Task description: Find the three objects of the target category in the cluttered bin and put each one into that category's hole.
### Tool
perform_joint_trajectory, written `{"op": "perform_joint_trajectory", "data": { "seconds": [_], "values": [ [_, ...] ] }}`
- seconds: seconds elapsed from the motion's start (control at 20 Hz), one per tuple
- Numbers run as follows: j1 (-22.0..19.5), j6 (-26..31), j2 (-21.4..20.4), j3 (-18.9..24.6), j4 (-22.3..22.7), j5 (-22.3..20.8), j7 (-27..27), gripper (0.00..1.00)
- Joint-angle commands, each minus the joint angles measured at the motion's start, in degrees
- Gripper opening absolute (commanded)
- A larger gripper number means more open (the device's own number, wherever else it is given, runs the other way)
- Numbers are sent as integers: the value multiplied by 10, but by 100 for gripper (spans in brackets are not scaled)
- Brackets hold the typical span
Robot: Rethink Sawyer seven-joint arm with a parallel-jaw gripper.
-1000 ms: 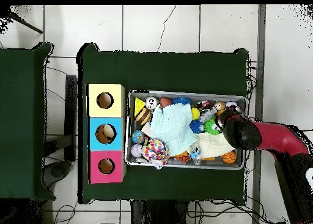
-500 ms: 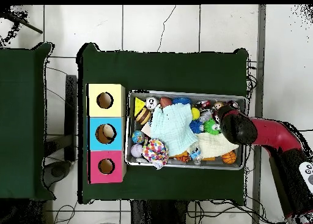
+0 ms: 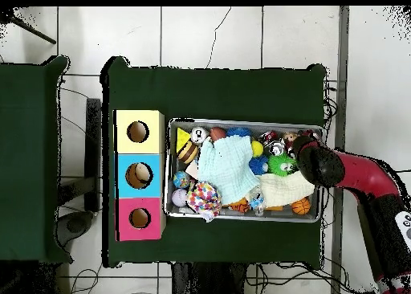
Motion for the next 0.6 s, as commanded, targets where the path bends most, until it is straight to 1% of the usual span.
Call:
{"op": "perform_joint_trajectory", "data": {
  "seconds": [0.05, 0.25, 0.4, 0.55, 0.6],
  "values": [
    [-19, -8, 51, 20, -82, -20, -35, 100],
    [-20, -20, 65, 22, -80, -21, -27, 100],
    [-18, -20, 68, 22, -73, -18, -19, 100],
    [-18, -14, 56, 26, -49, -7, -10, 100],
    [-16, -8, 49, 29, -33, 2, -5, 100]
  ]
}}
